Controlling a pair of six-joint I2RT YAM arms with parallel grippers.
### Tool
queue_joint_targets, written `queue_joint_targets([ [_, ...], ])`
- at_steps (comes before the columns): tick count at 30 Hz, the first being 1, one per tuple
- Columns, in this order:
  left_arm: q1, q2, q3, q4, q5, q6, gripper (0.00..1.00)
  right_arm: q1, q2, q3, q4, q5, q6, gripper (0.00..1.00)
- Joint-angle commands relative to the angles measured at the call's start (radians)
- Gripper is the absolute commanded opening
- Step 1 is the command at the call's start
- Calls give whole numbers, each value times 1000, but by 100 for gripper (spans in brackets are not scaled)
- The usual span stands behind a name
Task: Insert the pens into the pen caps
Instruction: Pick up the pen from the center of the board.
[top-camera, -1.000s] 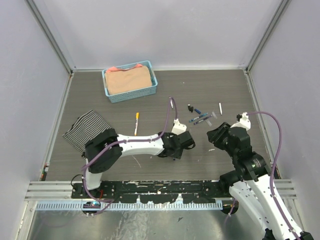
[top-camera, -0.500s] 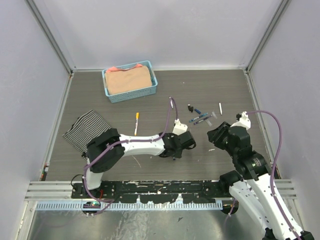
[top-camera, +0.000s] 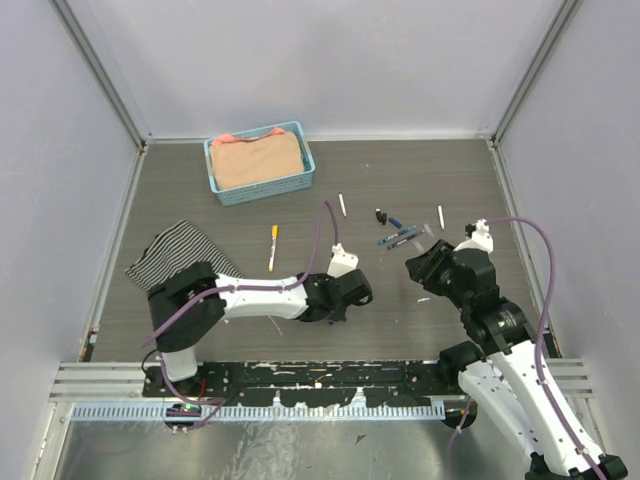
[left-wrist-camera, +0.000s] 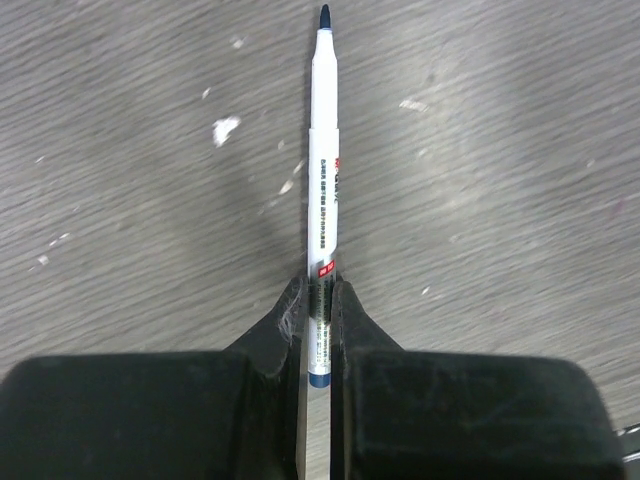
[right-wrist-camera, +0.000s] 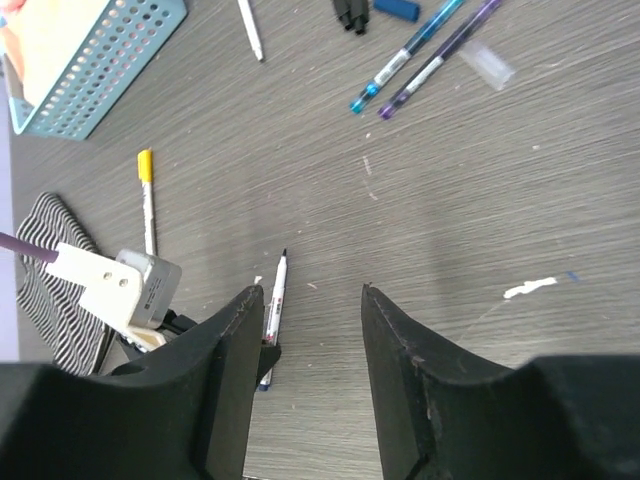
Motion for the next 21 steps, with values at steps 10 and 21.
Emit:
queue_joint_targets([
  [10, -1, -315, -150, 118, 40, 174, 10, 54, 57, -279, 527, -254, 245, 59],
  [21, -1, -412, -167, 148, 90, 234, 9, 293, 228, -265, 712, -106, 315, 62],
])
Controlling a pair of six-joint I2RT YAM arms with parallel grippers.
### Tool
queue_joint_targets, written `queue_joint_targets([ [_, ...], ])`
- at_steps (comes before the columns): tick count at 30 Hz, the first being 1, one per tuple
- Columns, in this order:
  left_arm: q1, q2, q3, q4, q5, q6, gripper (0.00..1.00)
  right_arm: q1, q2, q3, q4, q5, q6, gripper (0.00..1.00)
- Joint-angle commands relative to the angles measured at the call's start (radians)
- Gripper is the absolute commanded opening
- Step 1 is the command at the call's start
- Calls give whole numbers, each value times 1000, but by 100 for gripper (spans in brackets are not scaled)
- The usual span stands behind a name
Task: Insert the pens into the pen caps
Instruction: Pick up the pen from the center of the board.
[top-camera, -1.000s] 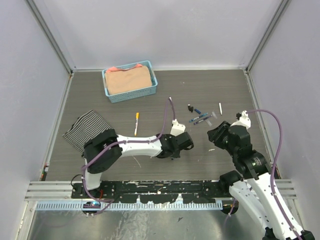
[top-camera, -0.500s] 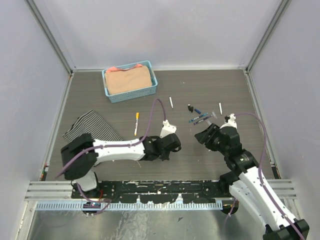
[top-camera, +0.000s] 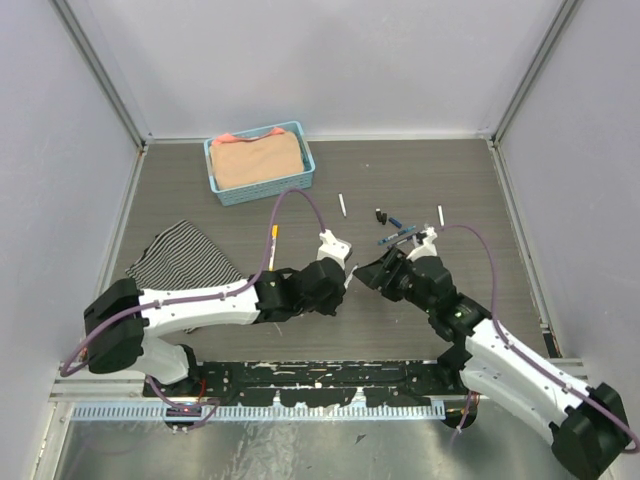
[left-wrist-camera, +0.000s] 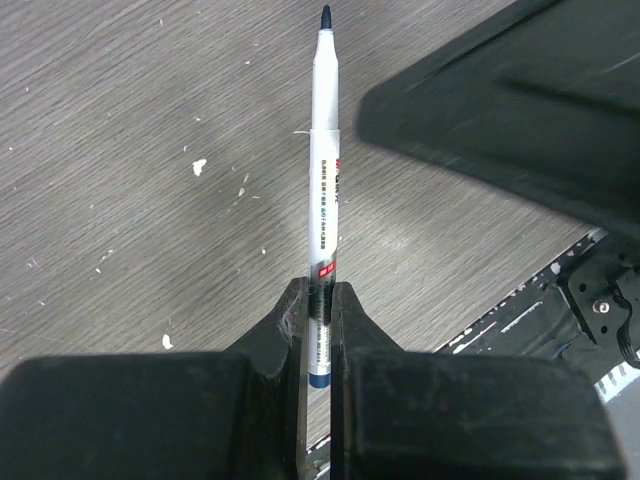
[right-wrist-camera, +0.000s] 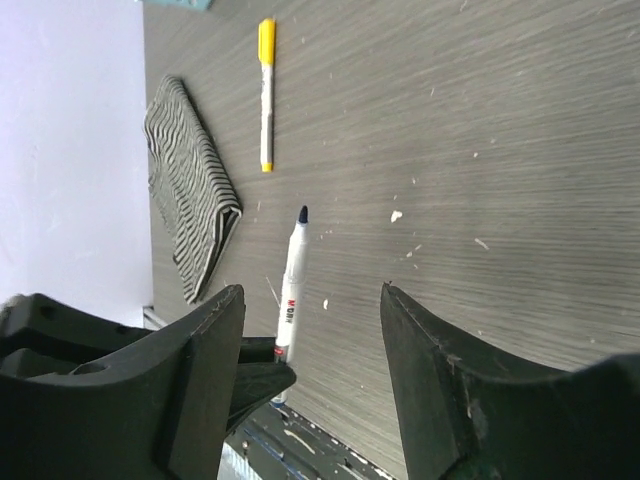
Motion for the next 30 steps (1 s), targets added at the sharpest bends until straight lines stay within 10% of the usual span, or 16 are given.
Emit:
queue_joint_targets([
  [1, -1, -43, -14, 43, 18, 39, 9, 68, 75, 36, 129, 74, 42, 62],
  [22, -1, -57, -22, 65, 35, 49, 8, 94, 173, 44, 229, 14, 86, 36],
  [30, -1, -45, -13, 65, 39, 54, 16, 96, 169, 47, 243, 5, 101, 4],
])
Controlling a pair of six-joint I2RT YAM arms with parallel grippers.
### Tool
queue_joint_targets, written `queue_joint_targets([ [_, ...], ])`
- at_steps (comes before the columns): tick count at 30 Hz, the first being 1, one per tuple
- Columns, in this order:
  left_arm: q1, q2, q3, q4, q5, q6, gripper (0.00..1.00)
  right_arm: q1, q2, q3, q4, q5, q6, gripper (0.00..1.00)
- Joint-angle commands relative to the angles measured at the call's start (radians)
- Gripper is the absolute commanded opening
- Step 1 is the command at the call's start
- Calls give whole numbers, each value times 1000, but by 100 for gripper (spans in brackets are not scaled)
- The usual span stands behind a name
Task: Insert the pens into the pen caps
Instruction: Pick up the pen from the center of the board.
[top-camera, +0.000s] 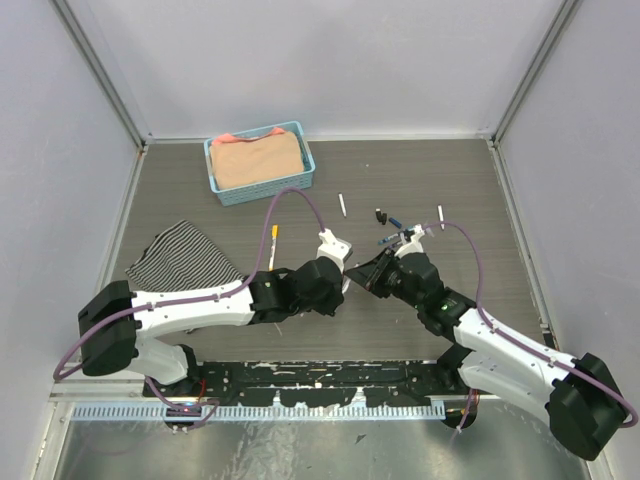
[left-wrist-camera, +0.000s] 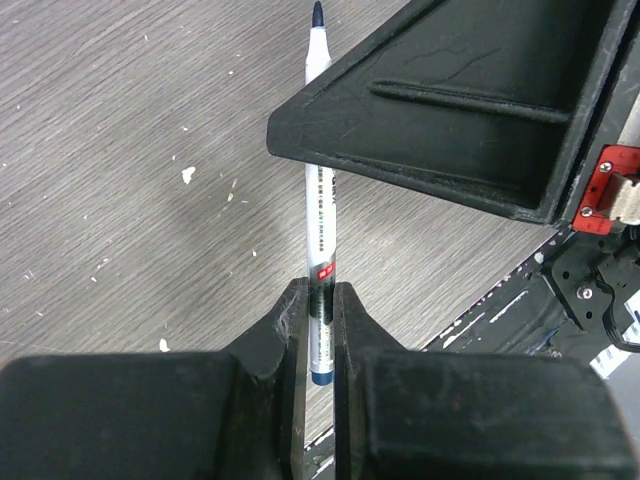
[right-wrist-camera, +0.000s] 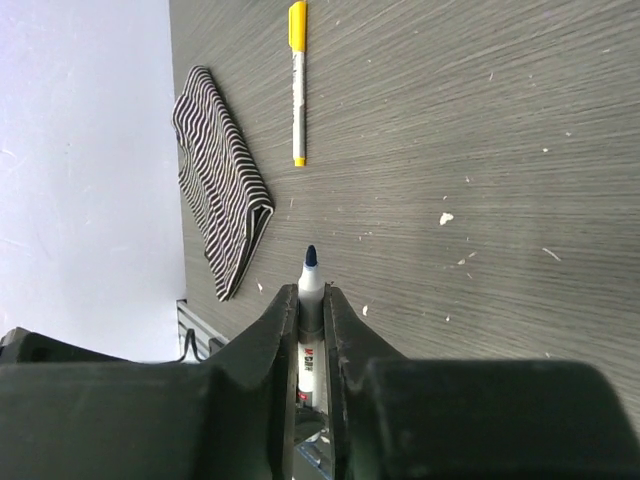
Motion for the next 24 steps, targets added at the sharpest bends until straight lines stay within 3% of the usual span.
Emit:
queue_joint_targets([
  [1, -1, -7, 2, 41, 6, 14, 20, 6, -10, 39, 53, -5, 8, 1],
  [6, -1, 2, 1, 45, 6, 15, 45, 5, -14, 54, 47, -13, 12, 0],
  [13, -1, 25, 1, 51, 17, 17, 45, 6, -27, 74, 27, -18, 15, 0],
  [18, -1, 30, -1, 58, 25, 17, 33, 6, -24, 85, 20, -24, 15, 0],
  [24, -1, 11, -1, 43, -2, 21, 7, 6, -29, 97, -21, 11, -6, 3],
])
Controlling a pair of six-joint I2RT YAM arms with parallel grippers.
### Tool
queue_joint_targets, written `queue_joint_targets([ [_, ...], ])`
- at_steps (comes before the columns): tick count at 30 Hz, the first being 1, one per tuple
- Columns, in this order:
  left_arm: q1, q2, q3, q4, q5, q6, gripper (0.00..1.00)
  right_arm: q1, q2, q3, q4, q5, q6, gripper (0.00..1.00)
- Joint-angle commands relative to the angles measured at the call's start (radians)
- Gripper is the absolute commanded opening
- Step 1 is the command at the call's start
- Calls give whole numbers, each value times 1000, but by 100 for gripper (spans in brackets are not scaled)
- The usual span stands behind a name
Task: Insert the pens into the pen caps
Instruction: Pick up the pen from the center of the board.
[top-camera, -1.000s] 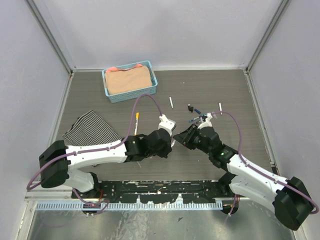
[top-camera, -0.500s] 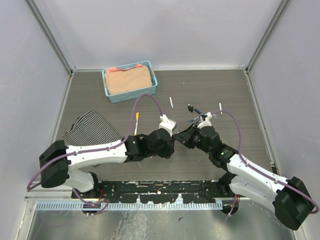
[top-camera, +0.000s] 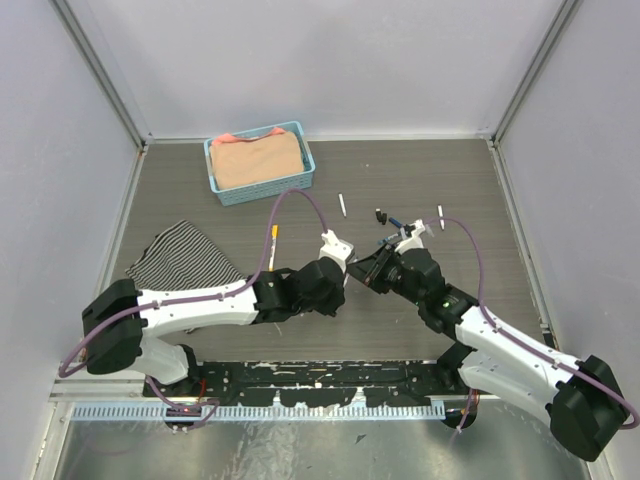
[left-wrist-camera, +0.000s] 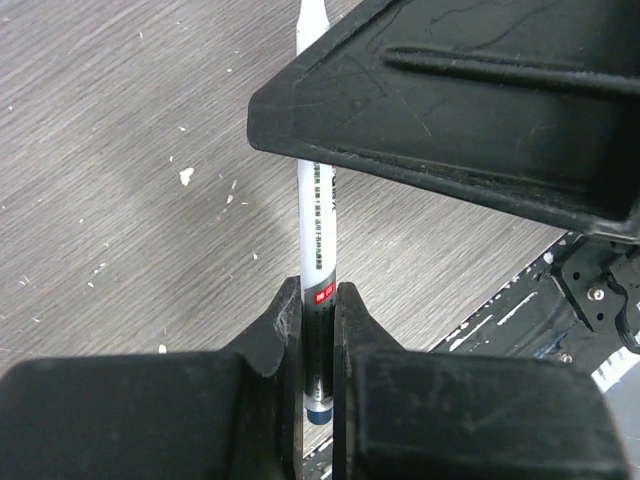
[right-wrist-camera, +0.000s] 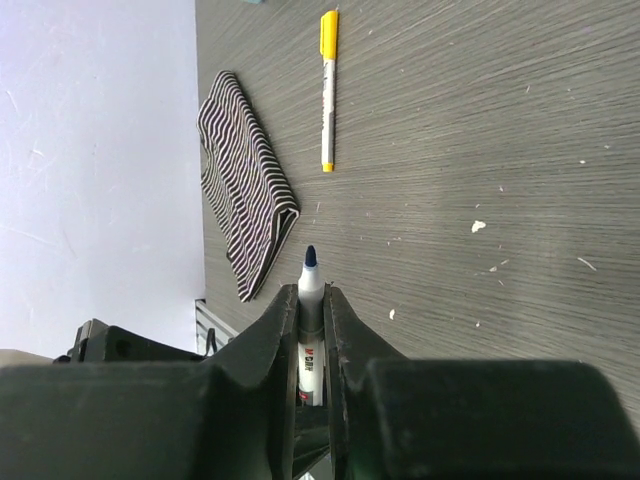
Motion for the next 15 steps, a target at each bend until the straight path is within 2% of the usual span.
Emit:
queue_joint_targets([
  [1, -2, -18, 1, 22, -21, 15, 2, 5, -24, 56, -10, 31, -21, 7],
  [4, -2, -30, 7, -1, -38, 19, 0, 5, -32, 80, -53, 58, -48, 32],
  [7, 9, -46, 23, -38, -38, 11, 0, 5, -48, 114, -124, 112, -88, 46],
  [12, 76, -100, 54, -107, 24, -23, 0, 4, -82, 201, -307, 258, -179, 59],
  [15, 133, -133, 99, -173, 83, -41, 0, 3, -67, 263, -424, 370, -249, 61],
])
